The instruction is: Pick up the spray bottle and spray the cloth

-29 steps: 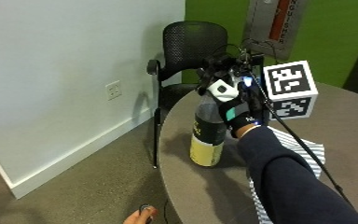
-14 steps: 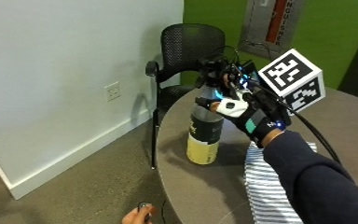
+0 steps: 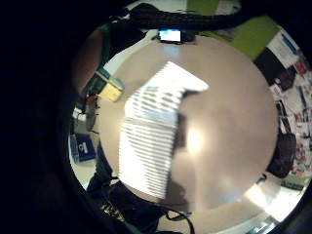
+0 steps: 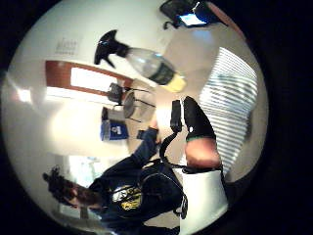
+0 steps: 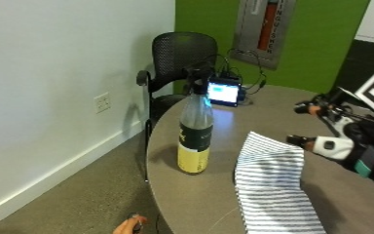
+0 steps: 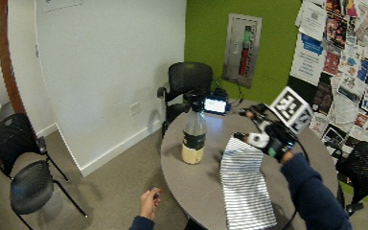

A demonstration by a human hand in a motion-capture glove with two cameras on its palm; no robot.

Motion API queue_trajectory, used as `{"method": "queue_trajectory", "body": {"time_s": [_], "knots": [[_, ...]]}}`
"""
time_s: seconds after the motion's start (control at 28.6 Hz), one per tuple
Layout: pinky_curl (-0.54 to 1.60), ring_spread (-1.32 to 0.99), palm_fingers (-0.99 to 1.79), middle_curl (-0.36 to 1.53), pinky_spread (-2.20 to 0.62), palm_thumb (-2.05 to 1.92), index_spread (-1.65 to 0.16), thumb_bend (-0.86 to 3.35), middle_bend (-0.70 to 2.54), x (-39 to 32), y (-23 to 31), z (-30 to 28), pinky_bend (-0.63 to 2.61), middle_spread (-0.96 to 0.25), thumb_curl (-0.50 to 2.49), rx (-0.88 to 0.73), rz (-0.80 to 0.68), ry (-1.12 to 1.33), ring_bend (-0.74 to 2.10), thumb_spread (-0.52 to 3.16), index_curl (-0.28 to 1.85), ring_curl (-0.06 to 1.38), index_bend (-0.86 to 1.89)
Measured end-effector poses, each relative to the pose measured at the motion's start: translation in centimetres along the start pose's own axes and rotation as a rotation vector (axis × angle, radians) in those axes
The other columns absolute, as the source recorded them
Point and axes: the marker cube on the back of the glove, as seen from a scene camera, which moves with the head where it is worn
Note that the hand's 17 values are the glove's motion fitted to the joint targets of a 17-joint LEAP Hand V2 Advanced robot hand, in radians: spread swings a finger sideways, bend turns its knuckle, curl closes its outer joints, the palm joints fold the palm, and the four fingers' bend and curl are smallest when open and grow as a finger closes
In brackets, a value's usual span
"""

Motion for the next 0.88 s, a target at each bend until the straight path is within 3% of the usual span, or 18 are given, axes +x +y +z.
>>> {"method": "queue_trajectory", "body": {"time_s": [0.32, 0.46, 0.88], "knots": [[0.31, -0.04, 0.53, 0.36, 0.26, 0.77, -0.37, -0.02, 0.21, 9.2, 11.0, -3.1, 0.25, -0.03, 0.49, 0.054, 0.257, 0.395, 0.19, 1.12, 0.42, 0.27, 0.27], [0.30, -0.04, 0.56, 0.35, 0.27, 0.75, -0.36, -0.02, 0.20, 14.0, 14.5, -2.0, 0.22, -0.03, 0.48, 0.046, 0.352, 0.413, 0.19, 1.14, 0.42, 0.28, 0.26], [0.32, -0.02, 0.53, 0.33, 0.27, 0.67, -0.36, -0.02, 0.16, 21.1, 16.1, 1.8, 0.20, -0.03, 0.46, 0.118, 0.489, 0.373, 0.18, 1.23, 0.41, 0.27, 0.24]]}}
